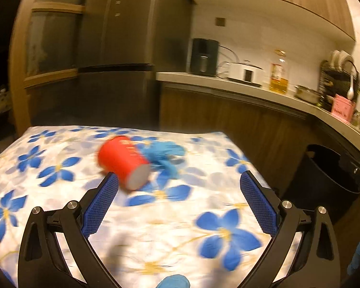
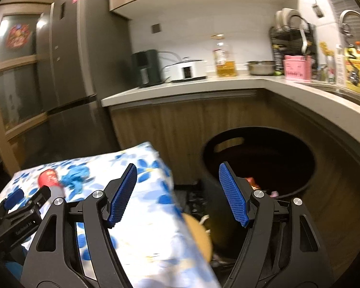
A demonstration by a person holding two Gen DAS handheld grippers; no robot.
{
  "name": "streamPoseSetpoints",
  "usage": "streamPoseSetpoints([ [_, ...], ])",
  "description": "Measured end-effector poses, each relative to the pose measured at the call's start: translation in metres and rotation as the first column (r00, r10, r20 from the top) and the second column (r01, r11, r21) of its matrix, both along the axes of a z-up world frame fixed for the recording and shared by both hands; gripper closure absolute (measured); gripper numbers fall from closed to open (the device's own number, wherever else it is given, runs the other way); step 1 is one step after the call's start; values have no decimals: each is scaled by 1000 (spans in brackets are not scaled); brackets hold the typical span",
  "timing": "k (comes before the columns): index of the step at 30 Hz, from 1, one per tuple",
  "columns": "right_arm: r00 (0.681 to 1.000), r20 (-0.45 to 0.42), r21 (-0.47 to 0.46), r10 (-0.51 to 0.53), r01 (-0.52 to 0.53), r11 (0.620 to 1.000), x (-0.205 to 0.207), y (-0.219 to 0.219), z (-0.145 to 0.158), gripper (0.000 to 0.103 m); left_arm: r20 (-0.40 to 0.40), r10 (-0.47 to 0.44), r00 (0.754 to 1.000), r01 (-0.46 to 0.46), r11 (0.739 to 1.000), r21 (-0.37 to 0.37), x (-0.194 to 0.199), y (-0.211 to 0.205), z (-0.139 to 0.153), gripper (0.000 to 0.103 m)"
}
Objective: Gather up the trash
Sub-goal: 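Move both grippers back over the remaining red cup and blue glove, then grasp the second red paper cup with the right gripper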
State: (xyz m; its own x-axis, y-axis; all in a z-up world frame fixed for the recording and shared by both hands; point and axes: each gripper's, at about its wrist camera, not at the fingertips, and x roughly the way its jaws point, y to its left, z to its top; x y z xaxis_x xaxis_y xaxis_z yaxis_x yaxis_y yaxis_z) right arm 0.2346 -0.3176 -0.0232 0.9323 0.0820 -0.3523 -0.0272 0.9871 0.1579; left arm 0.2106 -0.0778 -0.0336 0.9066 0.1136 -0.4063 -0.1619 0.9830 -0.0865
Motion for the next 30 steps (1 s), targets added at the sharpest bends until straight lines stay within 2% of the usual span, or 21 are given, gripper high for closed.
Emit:
streamPoseSetpoints([
  [5,990,-34,-8,137,-137,991,12,57,-9,33,14,86,996,-85,996,-12,-15,43,4,6],
  [8,970,-52,-3,237,-238,971,20,92,-15,32,24,136,990,-136,991,-20,-25,67,6,6],
  [13,929,-64,-13,365,-366,930,33,153,-21,19,34,197,980,-196,980,-32,-39,101,8,6],
  [16,904,-84,-14,418,-421,907,45,185,-24,16,34,224,974,-223,974,-39,-45,118,8,6],
  [23,846,-171,-54,504,-519,853,73,244,-39,12,31,255,967,-252,966,-58,-55,146,9,6],
  [30,827,-226,-95,516,-545,833,96,271,-53,12,25,257,966,-255,965,-67,-53,157,7,6],
])
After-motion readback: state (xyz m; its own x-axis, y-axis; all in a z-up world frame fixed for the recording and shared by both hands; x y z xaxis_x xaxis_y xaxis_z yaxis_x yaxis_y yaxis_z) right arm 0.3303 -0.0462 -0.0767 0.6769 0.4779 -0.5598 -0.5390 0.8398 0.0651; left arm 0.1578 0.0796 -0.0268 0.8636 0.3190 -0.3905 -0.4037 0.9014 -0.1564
